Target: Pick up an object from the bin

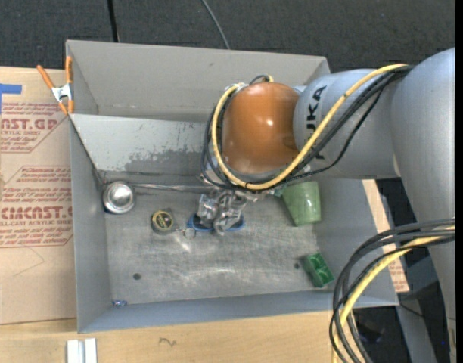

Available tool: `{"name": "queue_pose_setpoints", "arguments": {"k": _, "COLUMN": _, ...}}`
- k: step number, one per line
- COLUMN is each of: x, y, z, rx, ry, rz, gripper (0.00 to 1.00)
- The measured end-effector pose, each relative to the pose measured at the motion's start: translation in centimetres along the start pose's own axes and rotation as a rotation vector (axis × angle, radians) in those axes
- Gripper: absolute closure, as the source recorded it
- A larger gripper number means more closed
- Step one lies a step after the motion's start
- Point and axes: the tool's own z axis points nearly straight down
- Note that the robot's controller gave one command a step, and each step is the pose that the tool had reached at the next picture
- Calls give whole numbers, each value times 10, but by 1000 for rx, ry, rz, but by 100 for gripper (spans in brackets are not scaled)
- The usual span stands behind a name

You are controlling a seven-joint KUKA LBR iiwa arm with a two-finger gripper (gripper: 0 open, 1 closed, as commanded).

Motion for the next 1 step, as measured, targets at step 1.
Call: {"name": "queue_pose_setpoints", "arguments": {"k": 1, "x": 9, "y": -1, "z": -71, "rx": 7, "ry": -3, "rz": 66, "gripper": 100}}
